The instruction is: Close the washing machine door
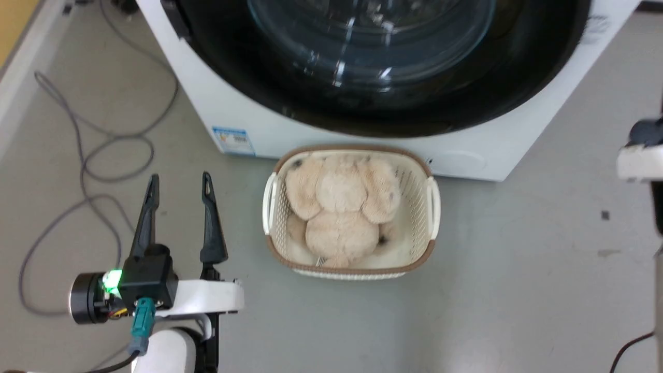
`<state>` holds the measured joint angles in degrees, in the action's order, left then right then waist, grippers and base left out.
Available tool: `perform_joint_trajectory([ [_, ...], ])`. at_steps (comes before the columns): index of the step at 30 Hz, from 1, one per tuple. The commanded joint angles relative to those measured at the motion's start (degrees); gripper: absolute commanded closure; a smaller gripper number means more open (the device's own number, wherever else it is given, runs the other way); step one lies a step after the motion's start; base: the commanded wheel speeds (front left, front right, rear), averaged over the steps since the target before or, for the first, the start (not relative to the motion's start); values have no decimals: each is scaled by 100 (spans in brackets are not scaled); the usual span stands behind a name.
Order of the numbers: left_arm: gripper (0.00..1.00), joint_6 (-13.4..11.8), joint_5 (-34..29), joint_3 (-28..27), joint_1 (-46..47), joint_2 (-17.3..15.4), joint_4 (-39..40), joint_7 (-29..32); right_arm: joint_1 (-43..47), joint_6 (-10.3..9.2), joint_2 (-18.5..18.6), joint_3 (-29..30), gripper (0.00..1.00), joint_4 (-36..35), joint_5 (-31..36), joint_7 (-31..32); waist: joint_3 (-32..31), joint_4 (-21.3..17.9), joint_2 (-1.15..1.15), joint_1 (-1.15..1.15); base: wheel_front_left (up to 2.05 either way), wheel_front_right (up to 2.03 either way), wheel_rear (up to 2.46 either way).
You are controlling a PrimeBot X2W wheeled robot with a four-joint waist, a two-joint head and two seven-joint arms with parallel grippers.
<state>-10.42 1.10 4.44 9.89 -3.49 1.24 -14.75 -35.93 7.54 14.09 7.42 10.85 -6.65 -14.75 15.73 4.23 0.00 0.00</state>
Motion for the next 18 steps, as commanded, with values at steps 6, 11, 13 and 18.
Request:
perform_joint_trajectory([
  [6,0,7,-52,-51,-323,-85,-62,-25,841,-5,-428,-1,100,-708,234,-25,-520,-218,0,0,0,0,0],
  [11,0,-7,-66,-68,-546,-121,-83,-25,1469,-5,-692,-218,26,-834,250,-25,-768,-298,0,0,0,0,0],
  [13,0,-12,-73,-66,-617,-132,-94,-25,1680,-5,-741,-354,0,-848,253,-25,-844,-318,0,0,0,0,0],
  [18,0,-30,-90,-55,-760,-159,-134,-25,2153,-5,-891,-533,0,-780,243,-25,-1027,-375,0,0,0,0,0],
])
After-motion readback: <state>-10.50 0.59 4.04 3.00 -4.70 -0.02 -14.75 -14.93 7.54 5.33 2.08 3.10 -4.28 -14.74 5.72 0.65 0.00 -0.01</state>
